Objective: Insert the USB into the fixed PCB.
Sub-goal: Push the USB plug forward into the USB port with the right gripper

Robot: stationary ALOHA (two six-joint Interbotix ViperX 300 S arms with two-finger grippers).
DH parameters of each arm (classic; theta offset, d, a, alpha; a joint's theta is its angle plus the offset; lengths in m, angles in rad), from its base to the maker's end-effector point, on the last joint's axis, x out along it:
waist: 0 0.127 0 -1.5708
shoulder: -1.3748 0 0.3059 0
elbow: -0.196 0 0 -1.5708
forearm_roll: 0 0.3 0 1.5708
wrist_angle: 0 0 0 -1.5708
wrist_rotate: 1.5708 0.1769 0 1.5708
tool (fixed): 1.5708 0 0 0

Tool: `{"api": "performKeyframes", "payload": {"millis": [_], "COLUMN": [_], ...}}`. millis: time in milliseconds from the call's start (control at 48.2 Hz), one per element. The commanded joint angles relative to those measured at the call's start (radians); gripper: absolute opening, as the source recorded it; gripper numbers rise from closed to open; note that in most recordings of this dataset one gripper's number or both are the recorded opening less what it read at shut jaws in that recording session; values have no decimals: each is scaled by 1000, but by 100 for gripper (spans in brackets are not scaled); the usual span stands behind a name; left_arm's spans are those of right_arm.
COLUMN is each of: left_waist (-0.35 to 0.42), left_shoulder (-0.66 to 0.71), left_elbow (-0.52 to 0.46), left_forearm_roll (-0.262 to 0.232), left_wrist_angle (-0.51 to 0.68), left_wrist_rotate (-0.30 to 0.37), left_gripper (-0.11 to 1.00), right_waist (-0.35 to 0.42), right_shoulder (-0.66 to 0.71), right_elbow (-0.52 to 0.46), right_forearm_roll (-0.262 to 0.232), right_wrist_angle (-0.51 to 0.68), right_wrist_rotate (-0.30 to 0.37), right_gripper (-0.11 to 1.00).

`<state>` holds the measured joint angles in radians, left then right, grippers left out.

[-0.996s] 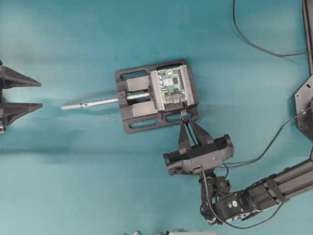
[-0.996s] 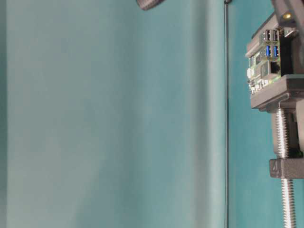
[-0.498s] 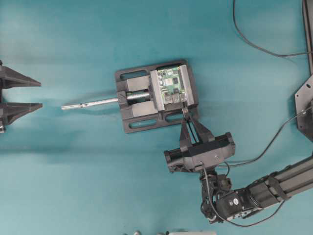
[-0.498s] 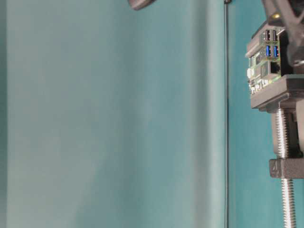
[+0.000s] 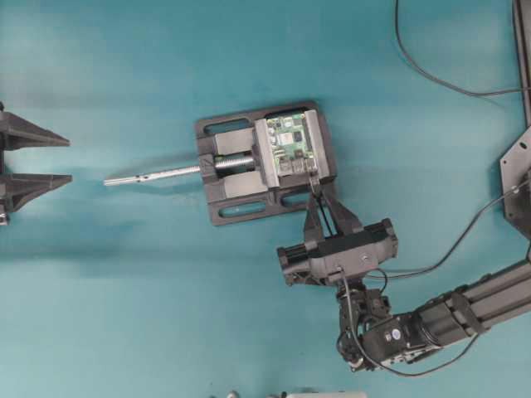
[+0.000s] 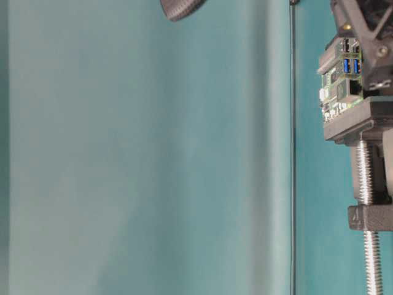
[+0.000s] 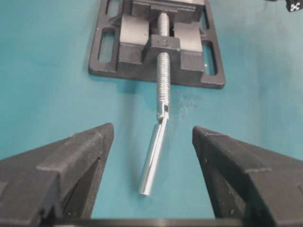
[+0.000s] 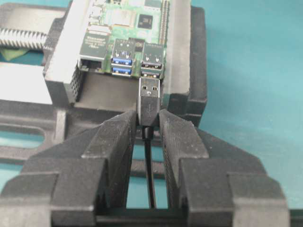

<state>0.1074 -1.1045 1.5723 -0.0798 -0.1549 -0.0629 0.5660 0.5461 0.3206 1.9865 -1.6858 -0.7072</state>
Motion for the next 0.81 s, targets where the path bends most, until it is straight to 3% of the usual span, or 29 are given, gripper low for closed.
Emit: {"api": "performKeyframes", "payload": {"millis": [0, 789], "left_waist": [2, 2], "left_shoulder": [6, 6], "left_elbow": [-12, -12], "left_forearm_roll": [5, 5], "left_wrist_angle": [-8, -8], "left_wrist_rotate": [-9, -9], "left_gripper": [83, 83], "right_waist": [-8, -34], "right_shoulder": [-46, -46], "right_elbow": [-5, -5], "right_forearm_roll": [-11, -21], "right_wrist_angle": [-12, -8], "right_wrist_rotate": [2, 5], "right_gripper": [21, 21]}}
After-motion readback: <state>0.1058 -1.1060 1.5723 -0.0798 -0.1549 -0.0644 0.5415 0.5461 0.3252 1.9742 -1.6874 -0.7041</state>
